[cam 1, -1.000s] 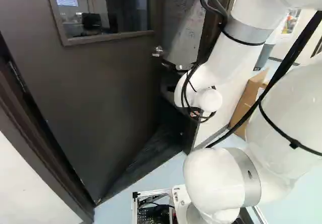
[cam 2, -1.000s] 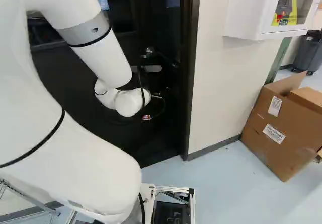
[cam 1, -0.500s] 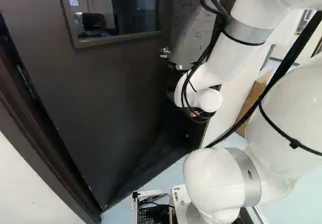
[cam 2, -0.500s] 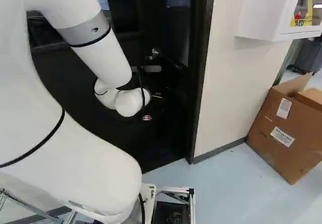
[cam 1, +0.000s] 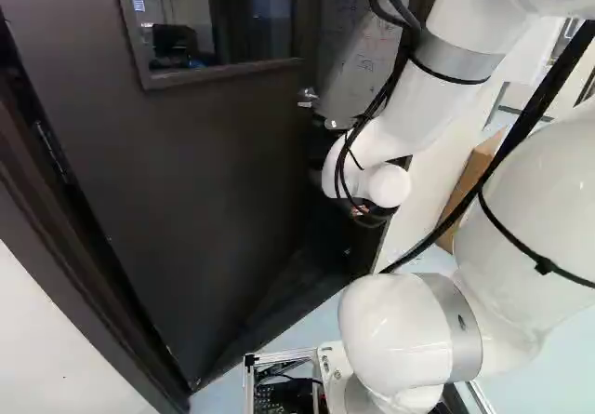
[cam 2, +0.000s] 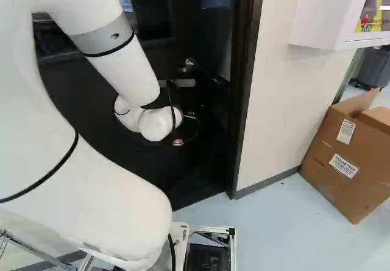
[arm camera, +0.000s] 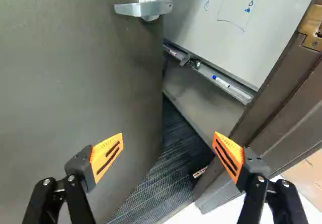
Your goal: Open the door and move inside
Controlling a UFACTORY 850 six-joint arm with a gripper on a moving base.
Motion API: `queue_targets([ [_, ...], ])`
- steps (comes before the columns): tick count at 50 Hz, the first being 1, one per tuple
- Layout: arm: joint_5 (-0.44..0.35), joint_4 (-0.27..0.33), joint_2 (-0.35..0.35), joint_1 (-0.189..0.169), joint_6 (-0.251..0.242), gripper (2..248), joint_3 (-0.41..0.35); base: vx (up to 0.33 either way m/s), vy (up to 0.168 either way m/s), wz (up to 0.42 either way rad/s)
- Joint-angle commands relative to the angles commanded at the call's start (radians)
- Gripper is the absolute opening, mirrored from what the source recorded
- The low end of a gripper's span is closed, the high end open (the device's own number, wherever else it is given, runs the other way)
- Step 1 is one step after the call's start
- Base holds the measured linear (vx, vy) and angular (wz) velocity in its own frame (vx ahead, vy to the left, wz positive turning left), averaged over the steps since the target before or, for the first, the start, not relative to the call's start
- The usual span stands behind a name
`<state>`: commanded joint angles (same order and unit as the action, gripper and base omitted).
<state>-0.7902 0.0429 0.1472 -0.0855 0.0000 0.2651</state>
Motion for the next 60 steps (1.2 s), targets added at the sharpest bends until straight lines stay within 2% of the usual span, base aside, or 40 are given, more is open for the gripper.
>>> queue_targets([
  [13,0.0,-0.004,-0.014,0.022,0.0,247,0.013,0.0,0.0,0.0],
  [31,0.0,-0.022,-0.05,0.077,0.0,247,0.048,0.0,0.0,0.0],
  [60,0.0,-0.108,-0.11,0.181,0.0,247,0.106,0.0,0.0,0.0],
])
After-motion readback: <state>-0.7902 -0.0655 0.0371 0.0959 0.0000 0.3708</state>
